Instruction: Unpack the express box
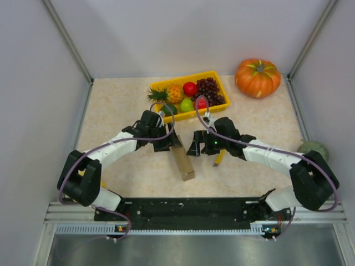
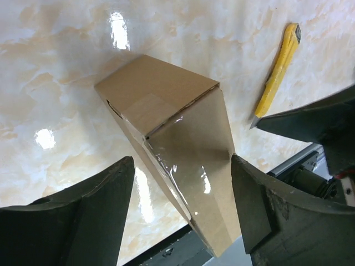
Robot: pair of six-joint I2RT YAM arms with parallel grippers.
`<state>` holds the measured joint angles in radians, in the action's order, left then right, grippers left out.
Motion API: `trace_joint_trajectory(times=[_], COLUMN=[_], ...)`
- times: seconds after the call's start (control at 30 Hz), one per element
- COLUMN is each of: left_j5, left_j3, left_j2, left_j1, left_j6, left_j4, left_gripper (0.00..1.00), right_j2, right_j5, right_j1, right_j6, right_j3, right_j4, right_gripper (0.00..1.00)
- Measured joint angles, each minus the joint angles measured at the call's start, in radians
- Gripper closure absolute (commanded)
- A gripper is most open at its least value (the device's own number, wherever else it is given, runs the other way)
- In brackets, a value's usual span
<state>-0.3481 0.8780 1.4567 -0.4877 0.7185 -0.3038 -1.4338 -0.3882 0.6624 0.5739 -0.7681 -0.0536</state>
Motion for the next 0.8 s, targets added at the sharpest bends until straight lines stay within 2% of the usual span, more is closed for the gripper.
trace_joint_trajectory(times=[0.17, 0.3, 0.53, 0.63, 0.8], left_j5=[0.021, 0.079, 0.338, 0.439, 0.464], left_j3=[0.044, 0.096, 0.135, 0.131, 0.055], left_j2=[0.003, -0.010, -0.166, -0.261, -0.373], left_j1=[-0.006, -0.006, 0.007, 0.071, 0.269], left_j6=[-0.010, -0.029, -0.045, -0.040, -0.040], left_j4=[-0.053, -0.112, -0.238, -0.286, -0.301], left_gripper=[0.19, 0.14, 0.07, 0.06, 0.06], right_j2=[0.116, 0.143, 0.093, 0.010, -0.138], right_j5=[0.065, 0.145, 0.436, 0.523, 0.610], right_j1=[0.001, 0.033, 0.271, 0.331, 0.365], right_j6=[-0.054, -0.086, -0.126, -0.128, -0.138], right_j3=[-0.024, -0.084, -0.224, -0.293, -0.367], right_j4=[-0.084, -0.150, -0.263, -0.296, -0.341], right_gripper=[0.01, 0.02, 0.03, 0.04, 0.04])
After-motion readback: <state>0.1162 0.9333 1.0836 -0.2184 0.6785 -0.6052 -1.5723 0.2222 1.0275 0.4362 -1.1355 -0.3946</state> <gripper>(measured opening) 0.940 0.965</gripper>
